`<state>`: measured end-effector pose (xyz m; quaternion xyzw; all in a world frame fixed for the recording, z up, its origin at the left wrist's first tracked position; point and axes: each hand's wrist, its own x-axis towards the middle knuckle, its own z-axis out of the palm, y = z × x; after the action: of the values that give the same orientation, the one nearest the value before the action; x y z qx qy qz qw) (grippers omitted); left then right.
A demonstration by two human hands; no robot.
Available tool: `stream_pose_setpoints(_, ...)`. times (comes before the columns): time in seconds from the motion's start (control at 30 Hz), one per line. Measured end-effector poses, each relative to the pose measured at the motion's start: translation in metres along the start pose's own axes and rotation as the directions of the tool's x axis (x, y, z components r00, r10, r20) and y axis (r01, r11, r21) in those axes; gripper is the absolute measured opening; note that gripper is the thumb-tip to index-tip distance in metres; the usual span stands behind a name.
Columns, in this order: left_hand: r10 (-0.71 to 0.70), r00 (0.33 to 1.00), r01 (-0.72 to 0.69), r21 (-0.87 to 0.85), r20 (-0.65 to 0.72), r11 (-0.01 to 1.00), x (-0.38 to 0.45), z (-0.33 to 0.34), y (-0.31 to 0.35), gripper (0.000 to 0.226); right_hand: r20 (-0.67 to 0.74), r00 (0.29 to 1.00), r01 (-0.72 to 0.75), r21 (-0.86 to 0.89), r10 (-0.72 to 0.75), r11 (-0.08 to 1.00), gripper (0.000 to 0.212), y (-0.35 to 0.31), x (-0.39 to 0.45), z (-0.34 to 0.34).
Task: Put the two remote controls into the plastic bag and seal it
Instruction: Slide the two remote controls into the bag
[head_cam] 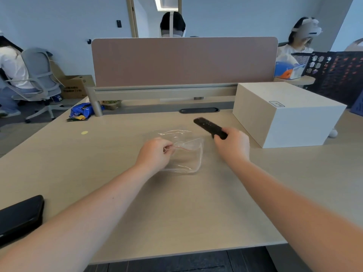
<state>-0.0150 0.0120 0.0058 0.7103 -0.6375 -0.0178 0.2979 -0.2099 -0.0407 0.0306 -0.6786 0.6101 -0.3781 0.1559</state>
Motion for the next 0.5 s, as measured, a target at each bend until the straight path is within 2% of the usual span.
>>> stream_pose_setpoints(0.1,-0.046,0.999,0.045,0.045,0.029,0.998,-0.007,0.001,-0.001,0.025,-0.055,0.991,0.128,0.142,-0.122,0.982,0.031,-0.014,-0.016,-0.020)
stream_pose_setpoints(0.2,-0.084,0.996,0.083,0.065,0.020,0.994,-0.008,-0.001,-0.004,0.019,0.034,0.982,0.172,0.214,-0.183,0.961,0.031,-0.023,-0.037,-0.028)
stream_pose_setpoints(0.37,-0.225,0.970,0.228,0.026,-0.097,0.973,-0.002,-0.015,-0.006,0.019,0.206,0.950,0.192,0.215,-0.237,0.958,0.029,-0.021,-0.055,-0.031)
stream_pose_setpoints(0.5,-0.286,0.946,0.290,0.001,-0.152,0.957,0.004,-0.023,-0.012,0.019,0.241,0.941,0.191,0.206,-0.239,0.960,0.029,-0.020,-0.061,-0.037)
